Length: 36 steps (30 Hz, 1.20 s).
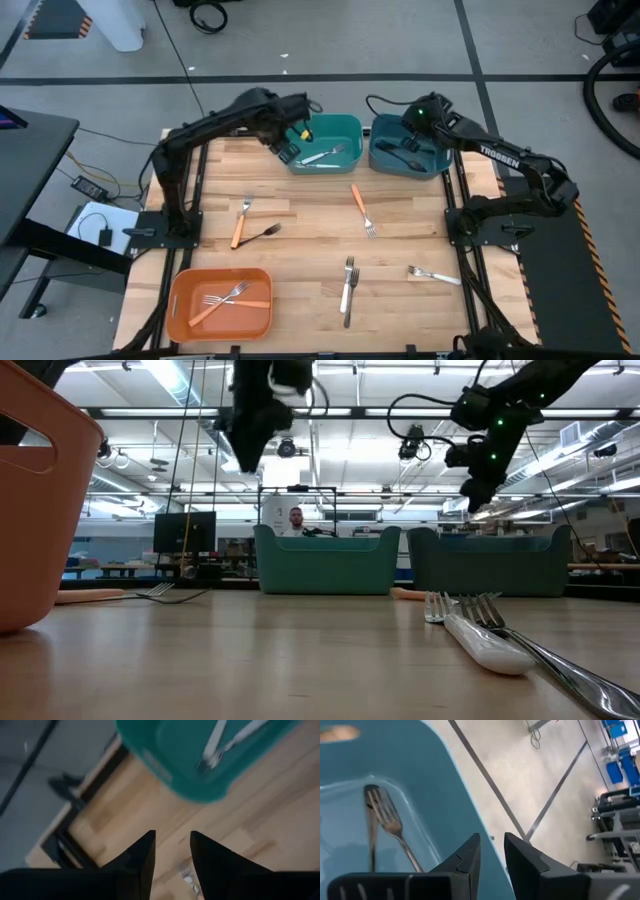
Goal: Sort silverware by color (type)
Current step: Put the left orange fork into the orange bin
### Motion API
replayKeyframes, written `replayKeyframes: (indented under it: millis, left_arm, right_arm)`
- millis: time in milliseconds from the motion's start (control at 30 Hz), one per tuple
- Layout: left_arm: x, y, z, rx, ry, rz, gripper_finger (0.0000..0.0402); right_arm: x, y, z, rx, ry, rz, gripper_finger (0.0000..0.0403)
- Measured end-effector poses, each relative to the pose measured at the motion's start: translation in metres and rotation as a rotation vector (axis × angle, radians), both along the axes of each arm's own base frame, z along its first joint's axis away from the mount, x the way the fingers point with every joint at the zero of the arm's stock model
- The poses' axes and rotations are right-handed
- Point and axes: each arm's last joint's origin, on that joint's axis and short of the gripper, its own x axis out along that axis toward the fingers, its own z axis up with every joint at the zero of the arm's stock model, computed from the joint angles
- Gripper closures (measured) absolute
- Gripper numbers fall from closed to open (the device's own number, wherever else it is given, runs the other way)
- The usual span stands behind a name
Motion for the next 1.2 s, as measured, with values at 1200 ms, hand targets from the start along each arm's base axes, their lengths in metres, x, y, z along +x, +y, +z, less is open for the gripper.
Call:
replayKeyframes:
  millis: [1200]
  left_arm:
    - [-0.082,-0.128,-0.174,-0.267,-0.033,0.512,0.0269]
  right_arm:
    - [-0.008,-0.006,-0.001,0.045,-0.048,-0.001,0.0309]
